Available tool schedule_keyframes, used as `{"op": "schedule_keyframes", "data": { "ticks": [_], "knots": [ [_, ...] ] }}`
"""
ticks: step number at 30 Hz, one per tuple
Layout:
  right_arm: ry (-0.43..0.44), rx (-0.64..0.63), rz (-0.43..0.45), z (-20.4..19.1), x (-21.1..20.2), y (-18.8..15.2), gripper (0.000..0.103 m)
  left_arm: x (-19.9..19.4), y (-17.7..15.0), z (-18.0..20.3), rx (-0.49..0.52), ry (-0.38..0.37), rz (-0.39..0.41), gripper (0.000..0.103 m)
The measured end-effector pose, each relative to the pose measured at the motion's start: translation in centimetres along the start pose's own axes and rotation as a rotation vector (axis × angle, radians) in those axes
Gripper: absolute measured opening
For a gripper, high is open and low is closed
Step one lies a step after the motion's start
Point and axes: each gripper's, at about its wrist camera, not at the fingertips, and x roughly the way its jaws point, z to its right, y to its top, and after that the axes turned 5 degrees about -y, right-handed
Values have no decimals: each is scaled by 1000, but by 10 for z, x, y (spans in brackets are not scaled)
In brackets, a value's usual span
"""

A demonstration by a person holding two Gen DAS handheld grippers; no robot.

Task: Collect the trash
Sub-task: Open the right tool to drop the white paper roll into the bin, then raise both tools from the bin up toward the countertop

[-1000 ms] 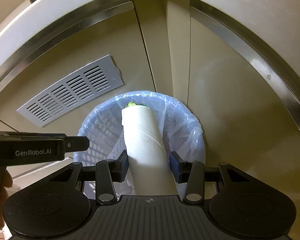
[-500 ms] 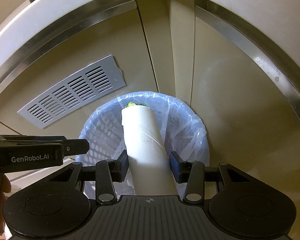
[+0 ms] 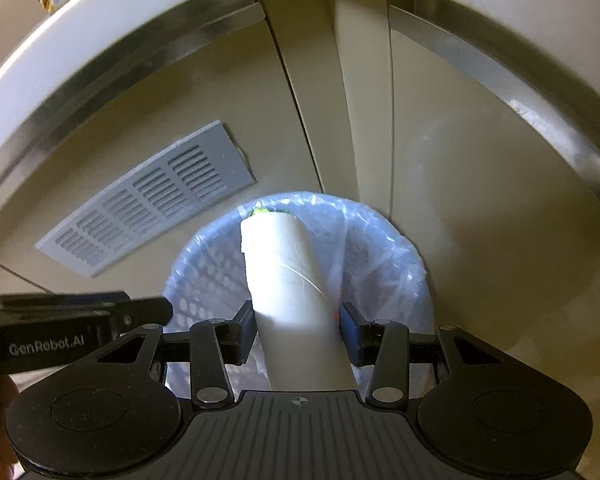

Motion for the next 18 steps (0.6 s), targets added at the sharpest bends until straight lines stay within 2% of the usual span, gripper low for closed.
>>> {"op": "schedule_keyframes", "data": {
  "ticks": [11,18],
  "knots": [
    [-32,9,-46,0,-13,-20,45,-11,-5,-4,-9,-11,8,42],
    [-53,-4,-14,-18,-48,-24,45,-39,-8,6,12,-40,39,42]
  ]
}}
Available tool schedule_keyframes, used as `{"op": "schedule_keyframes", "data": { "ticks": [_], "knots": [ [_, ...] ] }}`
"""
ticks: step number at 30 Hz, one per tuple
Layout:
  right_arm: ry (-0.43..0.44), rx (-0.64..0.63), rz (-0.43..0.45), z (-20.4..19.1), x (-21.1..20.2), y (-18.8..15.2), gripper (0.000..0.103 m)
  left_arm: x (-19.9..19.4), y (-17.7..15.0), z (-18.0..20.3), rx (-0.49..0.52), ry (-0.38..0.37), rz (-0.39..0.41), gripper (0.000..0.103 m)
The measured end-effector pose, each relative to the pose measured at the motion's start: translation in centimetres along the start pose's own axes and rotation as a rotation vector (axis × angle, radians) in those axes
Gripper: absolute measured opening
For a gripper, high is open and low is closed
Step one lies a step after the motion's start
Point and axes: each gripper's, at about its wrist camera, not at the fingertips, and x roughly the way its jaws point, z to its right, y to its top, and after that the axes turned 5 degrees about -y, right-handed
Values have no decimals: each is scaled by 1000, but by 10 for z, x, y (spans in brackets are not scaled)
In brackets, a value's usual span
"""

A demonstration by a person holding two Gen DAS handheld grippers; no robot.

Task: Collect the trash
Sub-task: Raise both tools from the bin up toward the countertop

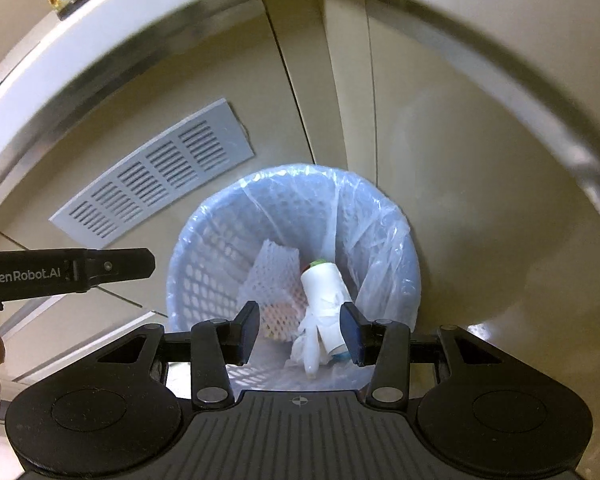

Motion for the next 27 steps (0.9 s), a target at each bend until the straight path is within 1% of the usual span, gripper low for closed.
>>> {"op": "schedule_keyframes", "data": {
  "ticks": [9,17,23,27],
  "knots": [
    [-44,-18,109,-18,-68,14,45,-54,9,19,76,-59,73,42],
    [-71,-8,208,-32,-119,30,46,-100,23,34,148,-109,159,42],
    [-85,-1,278,-41,-142,39,46,-123,35,38,175,-133,213,42],
    [-96,20,325,-39,-152,46,46,-136,47,39,194,-144,248,42]
  ]
}}
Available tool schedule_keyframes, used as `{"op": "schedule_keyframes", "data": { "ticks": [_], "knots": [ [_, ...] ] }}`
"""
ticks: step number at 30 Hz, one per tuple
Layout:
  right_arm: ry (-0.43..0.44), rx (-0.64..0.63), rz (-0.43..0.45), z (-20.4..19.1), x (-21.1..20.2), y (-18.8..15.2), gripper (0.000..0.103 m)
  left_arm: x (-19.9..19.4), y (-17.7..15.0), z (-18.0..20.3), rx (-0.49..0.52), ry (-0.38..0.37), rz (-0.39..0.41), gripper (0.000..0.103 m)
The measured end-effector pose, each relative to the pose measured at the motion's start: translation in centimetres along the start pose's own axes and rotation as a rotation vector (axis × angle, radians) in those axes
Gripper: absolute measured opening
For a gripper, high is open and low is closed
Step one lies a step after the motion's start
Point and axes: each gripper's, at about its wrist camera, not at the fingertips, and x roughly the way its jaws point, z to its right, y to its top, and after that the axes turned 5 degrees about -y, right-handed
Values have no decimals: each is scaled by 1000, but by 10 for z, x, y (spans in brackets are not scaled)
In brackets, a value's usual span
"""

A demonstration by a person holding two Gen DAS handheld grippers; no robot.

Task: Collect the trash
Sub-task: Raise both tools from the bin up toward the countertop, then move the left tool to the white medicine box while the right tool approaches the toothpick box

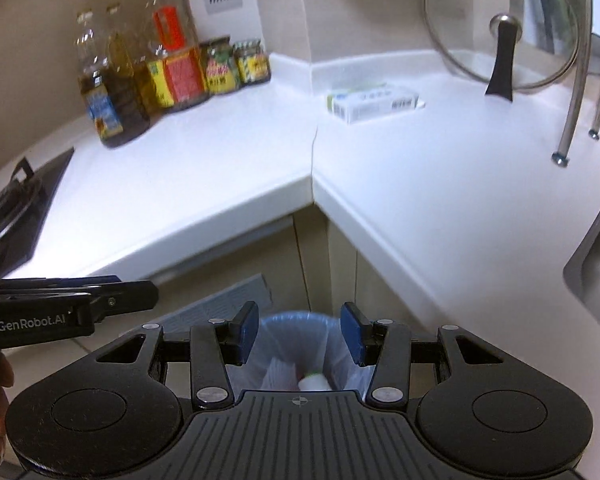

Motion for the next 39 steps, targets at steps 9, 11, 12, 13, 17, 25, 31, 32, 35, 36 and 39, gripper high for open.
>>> {"op": "schedule_keyframes", "data": {
  "ticks": [9,11,12,13,17,25,31,32,35,36,39],
  "knots": [
    [-68,53,105,17,-23,25,63,-8,35,-2,47,-26,64,42],
    [-77,56,121,21,-27,29,66,-5,44,0,61,-32,70,43],
    [-82,55,131,24,-29,31,67,-3,49,1,66,-37,73,43],
    [-86,55,141,26,-30,33,67,-1,53,2,71,-40,78,43],
    [-96,66,143,43,-21,45,69,11,70,6,78,-39,87,46],
    [-58,43,146,86,29,97,70,71,111,13,55,-5,76,52],
    [-21,60,143,128,82,138,70,138,156,26,118,12,52,65],
    [-21,61,134,136,92,144,70,151,164,27,124,20,49,65],
    [-7,82,124,158,117,161,70,189,185,24,137,14,24,65],
    [-7,82,121,163,125,165,70,201,190,24,155,7,21,65],
    [-12,91,107,179,145,175,70,236,203,29,235,-34,-20,68]
  ]
}}
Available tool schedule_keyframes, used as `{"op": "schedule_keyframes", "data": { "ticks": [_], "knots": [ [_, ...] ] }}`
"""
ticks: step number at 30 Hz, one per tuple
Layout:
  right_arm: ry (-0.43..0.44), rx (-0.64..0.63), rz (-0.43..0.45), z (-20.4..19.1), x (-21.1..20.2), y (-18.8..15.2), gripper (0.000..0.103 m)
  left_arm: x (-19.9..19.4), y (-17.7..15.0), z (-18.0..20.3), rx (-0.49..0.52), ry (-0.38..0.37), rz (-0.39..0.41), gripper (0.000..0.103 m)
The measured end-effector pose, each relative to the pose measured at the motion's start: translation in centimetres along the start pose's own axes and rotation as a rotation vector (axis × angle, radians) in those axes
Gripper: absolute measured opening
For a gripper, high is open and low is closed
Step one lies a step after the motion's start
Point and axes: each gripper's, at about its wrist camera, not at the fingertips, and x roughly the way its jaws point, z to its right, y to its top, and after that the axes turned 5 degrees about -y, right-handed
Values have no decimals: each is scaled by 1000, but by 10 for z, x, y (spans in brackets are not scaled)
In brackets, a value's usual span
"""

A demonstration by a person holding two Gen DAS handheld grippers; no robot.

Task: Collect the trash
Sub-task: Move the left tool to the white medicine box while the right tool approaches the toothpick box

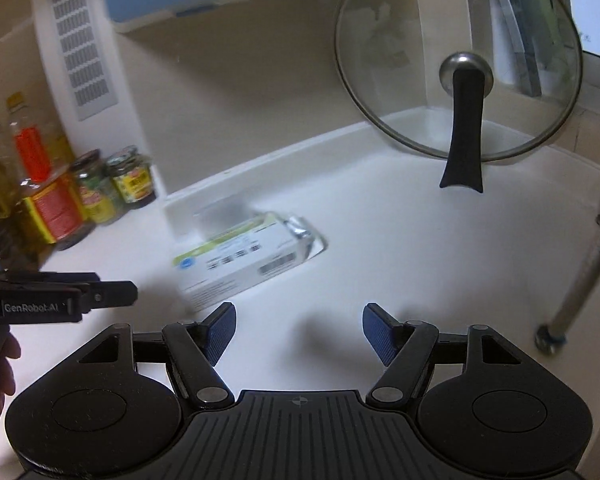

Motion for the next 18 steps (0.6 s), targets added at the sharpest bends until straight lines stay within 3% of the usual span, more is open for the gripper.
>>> {"op": "schedule_keyframes", "data": {
  "ticks": [4,9,18],
  "knots": [
    [-2,21,-13,16,14,5,70,34,12,9,143,-53,-37,84],
    [-10,35,-33,30,25,5,70,70,25,9,246,-72,-98,87],
    [-17,55,-47,36,28,2,70,90,38,15,388,-116,-103,88]
  ]
}}
